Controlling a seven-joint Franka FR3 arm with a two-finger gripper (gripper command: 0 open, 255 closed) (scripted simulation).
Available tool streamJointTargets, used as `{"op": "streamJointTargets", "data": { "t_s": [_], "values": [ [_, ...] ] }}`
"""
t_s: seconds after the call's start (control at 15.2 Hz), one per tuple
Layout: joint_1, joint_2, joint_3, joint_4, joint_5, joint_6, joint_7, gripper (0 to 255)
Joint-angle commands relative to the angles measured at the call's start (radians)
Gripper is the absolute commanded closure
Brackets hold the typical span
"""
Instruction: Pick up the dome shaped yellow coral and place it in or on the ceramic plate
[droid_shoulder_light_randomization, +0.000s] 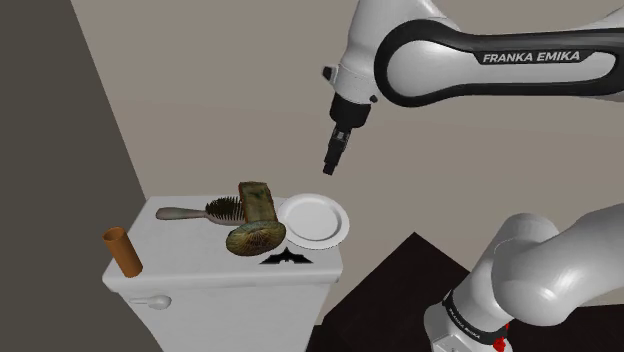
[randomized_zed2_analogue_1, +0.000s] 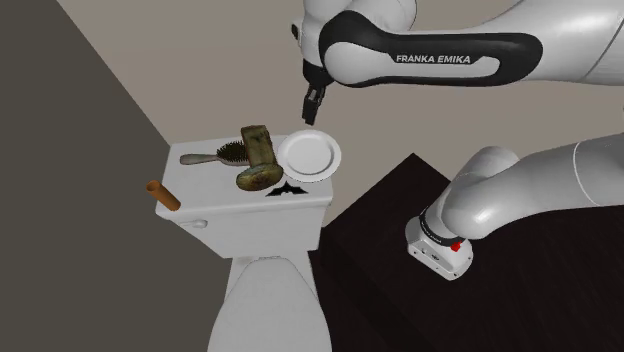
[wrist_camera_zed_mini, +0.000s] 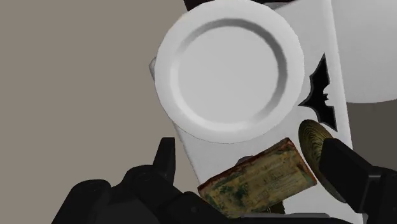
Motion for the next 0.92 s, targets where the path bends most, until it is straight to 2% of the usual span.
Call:
{"op": "streamJointTargets", "data": {
  "t_s": [0.0,0.46,0.86],
  "values": [
    [0.027,0.046,0.025,0.009,-0.01,0.043,-0.04,0],
    [0.106,0.198,0.113,0.029,-0.069,0.184,-0.167,0],
    [0.166,0.318,0.189,0.035,-0.145,0.298,-0.258,0]
  ]
}}
